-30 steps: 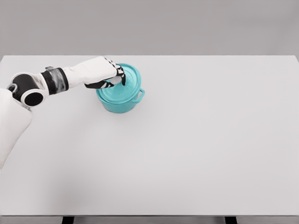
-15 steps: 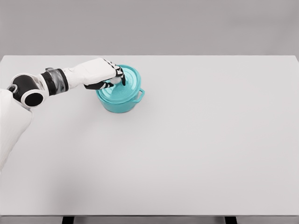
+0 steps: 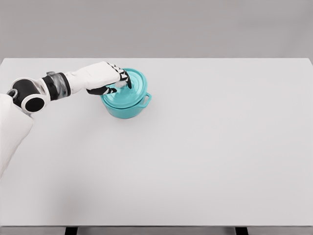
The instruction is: Cover the pot with left arm
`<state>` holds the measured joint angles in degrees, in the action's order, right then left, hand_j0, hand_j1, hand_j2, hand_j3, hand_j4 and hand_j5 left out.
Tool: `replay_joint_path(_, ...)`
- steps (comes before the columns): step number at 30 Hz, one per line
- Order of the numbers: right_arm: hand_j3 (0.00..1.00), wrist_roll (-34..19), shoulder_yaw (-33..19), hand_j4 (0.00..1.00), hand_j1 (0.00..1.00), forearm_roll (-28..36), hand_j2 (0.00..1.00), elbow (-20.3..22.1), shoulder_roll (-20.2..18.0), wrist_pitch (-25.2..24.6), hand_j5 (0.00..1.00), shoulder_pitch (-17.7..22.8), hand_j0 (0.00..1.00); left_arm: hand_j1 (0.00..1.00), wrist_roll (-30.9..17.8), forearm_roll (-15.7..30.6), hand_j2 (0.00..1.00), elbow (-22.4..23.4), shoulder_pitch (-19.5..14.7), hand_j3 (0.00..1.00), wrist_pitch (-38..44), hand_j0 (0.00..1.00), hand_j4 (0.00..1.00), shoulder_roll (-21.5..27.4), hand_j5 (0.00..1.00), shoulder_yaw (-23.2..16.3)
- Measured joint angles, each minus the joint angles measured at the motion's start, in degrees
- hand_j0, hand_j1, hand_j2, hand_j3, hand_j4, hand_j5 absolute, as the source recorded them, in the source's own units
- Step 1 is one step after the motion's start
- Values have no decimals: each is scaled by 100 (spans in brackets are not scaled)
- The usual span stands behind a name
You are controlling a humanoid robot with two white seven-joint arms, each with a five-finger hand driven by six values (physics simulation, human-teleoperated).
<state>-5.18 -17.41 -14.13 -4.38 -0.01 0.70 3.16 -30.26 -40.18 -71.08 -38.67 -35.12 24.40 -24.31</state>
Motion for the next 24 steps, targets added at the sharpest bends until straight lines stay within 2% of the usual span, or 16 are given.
replay_joint_path(24,100,0,0,100,100,0,100,0,0,0,100,0,100,65,0,13,65,-13,-9,65,-1,65,65,17,65,0)
